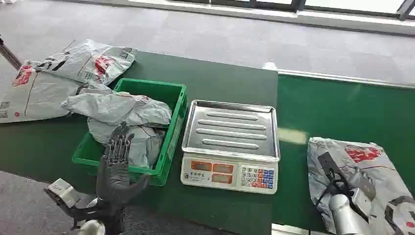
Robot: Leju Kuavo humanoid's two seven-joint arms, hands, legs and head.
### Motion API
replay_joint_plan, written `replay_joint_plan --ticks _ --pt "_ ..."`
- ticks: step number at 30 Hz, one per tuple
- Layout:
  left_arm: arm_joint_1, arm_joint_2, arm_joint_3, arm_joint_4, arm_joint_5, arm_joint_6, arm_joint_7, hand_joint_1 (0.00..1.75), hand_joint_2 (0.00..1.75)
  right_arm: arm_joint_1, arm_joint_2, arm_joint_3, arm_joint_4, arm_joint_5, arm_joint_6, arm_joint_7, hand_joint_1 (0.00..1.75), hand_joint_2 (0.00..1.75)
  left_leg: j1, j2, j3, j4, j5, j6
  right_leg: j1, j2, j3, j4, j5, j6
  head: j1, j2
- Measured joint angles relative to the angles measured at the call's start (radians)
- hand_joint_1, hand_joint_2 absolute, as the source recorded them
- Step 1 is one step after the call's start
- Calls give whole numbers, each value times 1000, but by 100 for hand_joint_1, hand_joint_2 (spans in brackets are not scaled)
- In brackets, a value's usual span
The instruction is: Moved the parcel from conveyor to table for the left to box.
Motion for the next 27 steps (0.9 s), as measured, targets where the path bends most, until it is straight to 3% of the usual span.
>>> replay_joint_plan --ticks 8,13,19,22,27 --pt "-2 2 -1 6 0 6 6 0 175 2 -1 -1 18 -31 -91 -93 175 175 -1 0 -1 0 0 2 -2 0 2 -1 3 4 0 0" --pt "3 2 -1 -1 3 13 5 0 175 31 10 12 -72 -117 -154 -195 175 175 -1 0 -4 0 0 2 -1 0 -1 -1 3 4 0 0" --pt "12 2 -1 -6 -7 26 -11 0 175 66 46 73 -295 -389 -156 -408 175 175 -1 -1 -6 0 1 2 -1 0 -3 0 2 3 0 0" --pt "15 2 -1 -6 -10 29 -16 0 175 74 63 129 -457 -532 -238 -567 175 175 -1 0 -6 0 1 1 -1 0 -4 0 2 3 0 0" --pt "7 2 -9 0 -10 46 -27 0 175 59 84 261 -704 -535 -261 -523 175 175 0 0 -7 -1 1 1 -1 0 -4 0 2 2 0 0"
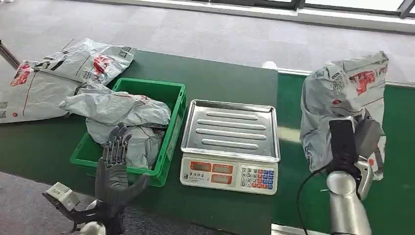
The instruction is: Moved the parcel from conveyor to table for the left to box.
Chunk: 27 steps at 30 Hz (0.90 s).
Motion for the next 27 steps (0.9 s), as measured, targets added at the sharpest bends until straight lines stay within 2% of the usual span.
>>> replay_joint_plan --ticks 3,7,10,13,20,21,22,27 --pt "-22 1 -12 13 -2 0 -3 0 175 -45 16 118 -74 37 114 5 175 175 0 1 0 0 1 -1 0 1 -1 0 1 -1 0 0" --pt "-96 1 -36 56 -13 -19 1 0 175 -177 81 338 -42 134 395 104 175 175 1 4 0 -1 4 -4 1 3 -3 1 4 -4 0 0" --pt "-129 1 -45 79 -15 -22 3 0 175 -260 137 482 83 118 432 116 175 175 3 1 -1 -1 7 -5 3 2 -4 1 5 -6 0 0" --pt "-140 1 -46 87 -15 -22 3 0 175 -319 174 566 199 108 457 127 175 175 4 -2 -2 -1 8 -7 4 -1 -4 1 5 -6 0 0" --pt "-146 3 -46 94 -15 -15 5 0 175 -378 216 644 362 98 501 145 173 175 4 -3 -4 -1 8 -7 4 0 -6 1 5 -7 0 0" --pt "-147 4 -46 94 -15 -14 5 0 175 -384 222 650 382 98 505 146 26 175 4 -2 -4 -1 8 -7 4 0 -6 1 5 -7 0 0" --pt "-148 5 -46 94 -15 -13 5 0 175 -389 226 655 399 98 507 146 0 175 4 -2 -4 -1 8 -7 4 0 -6 1 5 -7 0 0" --pt "-155 8 -45 93 -16 27 8 0 175 -424 246 675 497 110 558 178 0 175 4 -2 -5 -1 8 -7 4 0 -7 1 6 -7 0 0"
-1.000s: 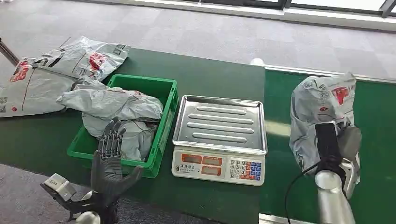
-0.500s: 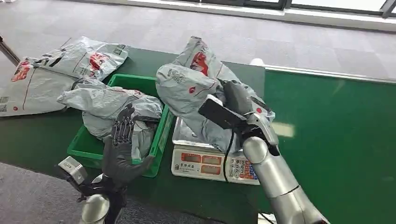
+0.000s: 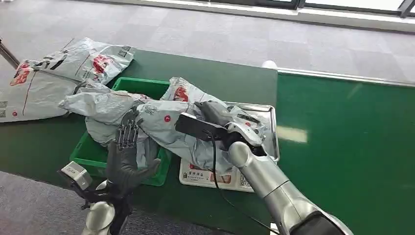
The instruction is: Moved the parcel from conveyor to table for the left to box.
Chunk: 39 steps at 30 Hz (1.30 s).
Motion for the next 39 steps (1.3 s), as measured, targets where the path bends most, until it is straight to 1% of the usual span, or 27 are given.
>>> replay_joint_plan --ticks 2,6,9,11,14,17,19,21,24,29,36,39 --pt "-8 1 15 -7 2 37 6 0 175 -18 14 8 66 -7 28 -8 0 175 0 0 0 0 0 0 0 0 0 0 0 0 0 0" --pt "-11 3 71 -42 7 79 11 0 175 -51 32 16 172 -21 17 -35 0 175 1 0 0 0 1 -1 1 0 0 1 0 0 0 0" --pt "-9 6 105 -66 7 83 12 0 175 -62 38 16 209 -30 11 -46 0 175 1 0 0 0 1 -1 1 0 0 1 0 0 0 0" --pt "-7 6 121 -81 -13 94 0 0 175 -63 40 16 219 -66 4 -86 0 175 1 0 0 0 1 -1 1 0 -1 1 0 0 0 0" --pt "-8 6 138 -107 -53 112 -9 0 175 -63 41 15 214 -149 24 -145 0 175 1 0 0 0 1 -1 0 0 -1 1 0 0 0 0" --pt "-11 6 145 -123 -103 116 16 0 175 -56 42 0 185 -247 44 -208 0 175 0 0 0 0 1 -1 0 0 -2 0 0 0 0 0" --pt "-23 6 144 -120 -154 113 55 0 175 -45 42 -26 143 -324 49 -263 0 175 0 0 0 0 1 -1 0 0 -2 0 0 0 0 0" --pt "-38 6 142 -111 -190 111 75 0 175 -35 42 -55 102 -372 53 -290 0 175 0 0 0 0 1 -1 0 0 -2 0 1 -1 0 0" --pt "-58 5 140 -93 -211 112 87 0 175 -27 41 -92 54 -394 55 -301 0 175 0 2 0 0 1 -1 0 1 -2 0 1 -1 0 0" --pt "-93 4 110 -35 -283 120 143 0 175 7 37 -148 -53 -453 8 -368 0 175 0 2 0 0 1 -1 0 1 -3 0 1 -1 0 0" --pt "-132 3 82 24 -307 124 164 0 175 37 25 -187 -168 -465 1 -369 0 175 0 5 0 0 1 -1 0 3 -4 0 2 -2 0 0" --pt "-156 3 68 49 -360 125 221 0 175 59 18 -200 -219 -483 -36 -383 0 175 0 4 -1 1 1 -1 0 3 -5 0 2 -2 0 0"
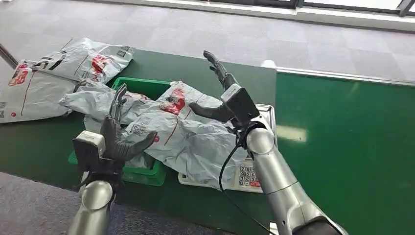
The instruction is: Moved the parcel from conveyor to table for the left to box.
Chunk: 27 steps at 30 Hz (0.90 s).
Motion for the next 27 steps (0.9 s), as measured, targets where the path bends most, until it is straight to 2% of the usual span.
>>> replay_joint_plan --ticks 2,6,9,12,15,16,17,27 --pt "-37 0 -15 36 -63 2 61 0 175 33 -10 -23 -69 -26 -63 -24 0 175 0 -2 0 0 0 0 0 -2 1 0 0 0 0 0" --pt "-100 0 -58 125 -220 2 176 0 175 170 -15 -121 -263 -85 -402 -182 0 175 0 -4 0 0 0 1 0 -3 2 -1 0 0 0 0" --pt "-135 -3 -97 202 -318 -21 244 0 175 310 -20 -211 -407 -147 -568 -236 0 175 -1 -4 0 0 -2 2 -1 -3 2 -1 -1 1 0 0" --pt "-168 -12 -133 286 -395 -58 305 0 175 426 -24 -290 -484 -195 -609 -248 0 175 -2 -2 -1 0 -3 3 -1 -2 1 -1 -1 2 0 0" --pt "-212 -31 -171 380 -467 -99 355 0 175 494 -24 -330 -505 -232 -599 -246 0 175 -2 -2 -1 0 -3 3 -1 -2 1 -1 -1 2 0 0" --pt "-229 -38 -183 410 -489 -108 367 105 175 507 -24 -337 -507 -232 -598 -249 0 175 -1 -2 -1 0 -3 3 -1 -2 1 -1 -1 2 0 0" --pt "-242 -47 -194 432 -506 -112 376 175 175 512 -24 -339 -508 -231 -597 -251 0 175 -1 -2 -1 0 -3 3 -1 -2 1 -1 -1 2 0 0" --pt "-380 -140 -264 713 -653 -105 471 175 175 546 -25 -335 -521 -190 -628 -245 0 175 -1 -1 0 0 -2 3 -1 -2 2 -1 0 2 0 0"
